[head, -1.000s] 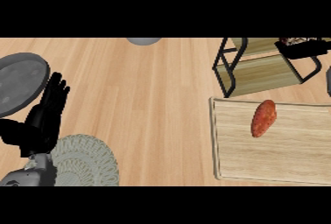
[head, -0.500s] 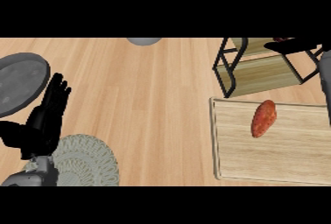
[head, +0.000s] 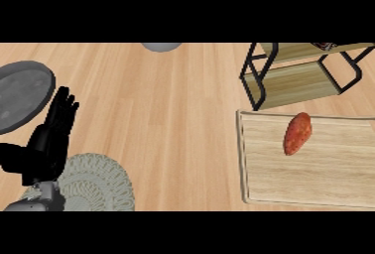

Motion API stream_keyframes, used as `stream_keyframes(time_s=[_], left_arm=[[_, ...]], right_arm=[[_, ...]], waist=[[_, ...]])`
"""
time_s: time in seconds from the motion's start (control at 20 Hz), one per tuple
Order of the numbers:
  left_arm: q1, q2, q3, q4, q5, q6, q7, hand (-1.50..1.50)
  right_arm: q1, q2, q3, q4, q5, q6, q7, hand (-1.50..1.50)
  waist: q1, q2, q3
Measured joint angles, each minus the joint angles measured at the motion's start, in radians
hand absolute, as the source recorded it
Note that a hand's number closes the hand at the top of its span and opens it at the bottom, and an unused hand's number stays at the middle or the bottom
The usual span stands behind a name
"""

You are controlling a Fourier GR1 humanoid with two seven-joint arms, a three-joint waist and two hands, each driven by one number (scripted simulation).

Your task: Pick the cupcake from the tray and place it in the tiered shelf

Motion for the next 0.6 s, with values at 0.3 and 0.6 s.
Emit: stream_keyframes(time_s=[0.3,0.6], left_arm=[[-0.025,0.01,0.021,0.023,0.009,-0.008,0.001,0.0],[-0.029,0.012,0.032,0.04,0.012,-0.013,-0.013,0.0]], right_arm=[[0.0,-0.109,-0.074,0.001,-0.072,0.01,0.046,-1.5],[0.066,-0.27,-0.156,0.028,-0.141,0.088,0.098,-1.5]], waist=[[-0.004,0.0,-0.001],[-0.009,-0.001,-0.001]])
